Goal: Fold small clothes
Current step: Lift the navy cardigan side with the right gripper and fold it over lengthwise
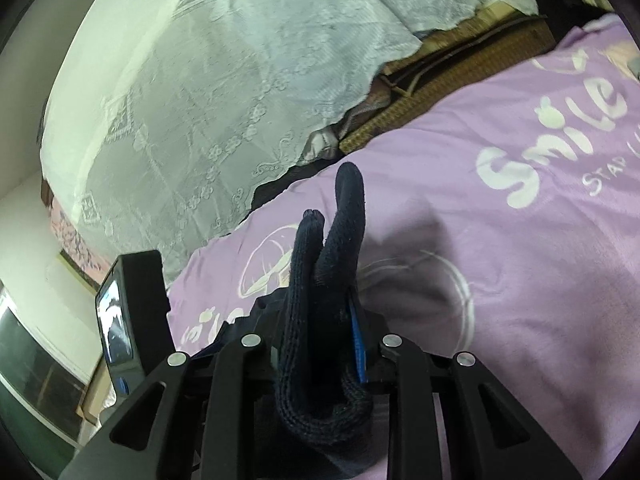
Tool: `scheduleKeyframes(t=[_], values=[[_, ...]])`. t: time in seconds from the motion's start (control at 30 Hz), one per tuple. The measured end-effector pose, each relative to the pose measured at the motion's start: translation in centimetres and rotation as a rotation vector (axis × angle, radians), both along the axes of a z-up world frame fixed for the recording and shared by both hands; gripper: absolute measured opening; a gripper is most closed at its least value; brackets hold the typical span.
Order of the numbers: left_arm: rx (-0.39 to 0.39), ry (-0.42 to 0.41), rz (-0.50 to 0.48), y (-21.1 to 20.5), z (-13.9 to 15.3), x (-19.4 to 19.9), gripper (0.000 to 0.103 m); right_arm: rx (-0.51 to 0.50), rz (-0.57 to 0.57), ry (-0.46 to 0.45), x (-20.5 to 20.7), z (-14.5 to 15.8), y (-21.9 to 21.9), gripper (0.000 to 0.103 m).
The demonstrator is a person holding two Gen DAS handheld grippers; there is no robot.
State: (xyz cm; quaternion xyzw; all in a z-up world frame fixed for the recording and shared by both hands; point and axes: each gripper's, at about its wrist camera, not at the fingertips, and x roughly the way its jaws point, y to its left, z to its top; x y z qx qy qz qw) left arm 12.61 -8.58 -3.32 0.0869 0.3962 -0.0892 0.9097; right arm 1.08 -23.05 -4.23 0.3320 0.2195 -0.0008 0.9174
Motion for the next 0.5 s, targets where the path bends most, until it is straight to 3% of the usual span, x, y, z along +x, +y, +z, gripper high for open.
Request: scheduleKeyframes(t=[0.1, 0.5], values=[[0.024, -0.045, -0.008, 0.2, 0.8, 0.1, 0.097, -0.029, 0.004, -0.001, 0.1, 0.5, 1.0, 0.024], [-0.028, -0.042, 0.039, 4.9, 1.8, 1.7, 0.096, -0.120, 0.042, -0.003, 1.7, 2.6, 6.0, 0.024]])
